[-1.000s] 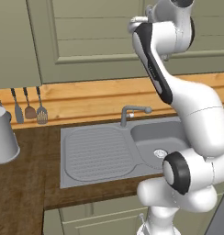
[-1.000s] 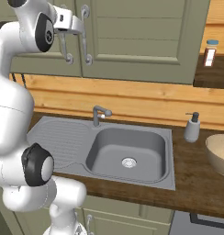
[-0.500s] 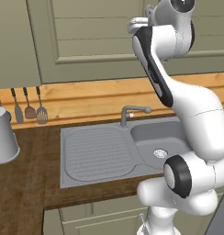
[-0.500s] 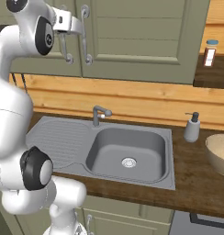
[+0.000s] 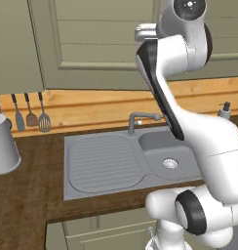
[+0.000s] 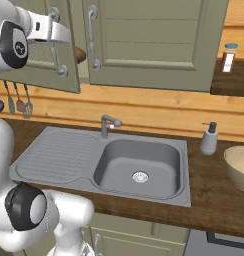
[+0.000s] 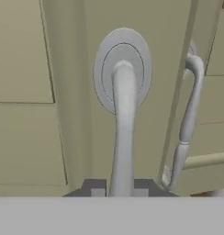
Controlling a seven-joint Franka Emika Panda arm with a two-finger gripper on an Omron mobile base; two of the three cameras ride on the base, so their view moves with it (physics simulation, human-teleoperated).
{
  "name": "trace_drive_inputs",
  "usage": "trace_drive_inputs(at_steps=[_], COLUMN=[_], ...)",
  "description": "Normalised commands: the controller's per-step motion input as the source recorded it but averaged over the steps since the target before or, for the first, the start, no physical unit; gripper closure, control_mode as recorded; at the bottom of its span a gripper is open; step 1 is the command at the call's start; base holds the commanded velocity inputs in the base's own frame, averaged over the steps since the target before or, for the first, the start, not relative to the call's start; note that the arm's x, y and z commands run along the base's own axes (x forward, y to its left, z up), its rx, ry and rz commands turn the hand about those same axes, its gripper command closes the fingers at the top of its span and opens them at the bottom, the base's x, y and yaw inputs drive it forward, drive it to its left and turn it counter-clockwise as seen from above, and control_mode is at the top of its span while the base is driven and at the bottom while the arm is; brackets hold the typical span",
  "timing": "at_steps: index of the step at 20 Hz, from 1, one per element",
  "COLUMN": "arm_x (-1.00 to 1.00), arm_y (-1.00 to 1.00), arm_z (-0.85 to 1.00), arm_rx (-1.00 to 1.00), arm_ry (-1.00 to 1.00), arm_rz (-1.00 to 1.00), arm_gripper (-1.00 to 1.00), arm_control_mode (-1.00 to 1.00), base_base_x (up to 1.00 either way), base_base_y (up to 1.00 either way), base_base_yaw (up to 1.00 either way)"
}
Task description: Open the cabinet, pick up the bread from the cabinet and place it in the basket. Then move the basket to the dining counter.
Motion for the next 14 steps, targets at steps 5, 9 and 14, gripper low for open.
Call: trace_drive_inputs(at_steps=[5,9,14], arm_x=[-1.0,-1.0,-1.0], arm_y=[0.75,0.7,0.51], arm_z=[0.0,0.01,0.02], arm_rx=[-0.17,-0.13,-0.05], arm_ry=[-0.02,-0.17,-0.12], arm_rz=[-0.16,-0.26,-0.29], arm_gripper=[1.0,1.0,1.0], arm_control_mode=[-1.0,-1.0,-1.0], base_base_x=[0.0,0.0,0.0], base_base_y=[0.0,0.0,0.0], base_base_yaw=[0.0,0.0,0.0])
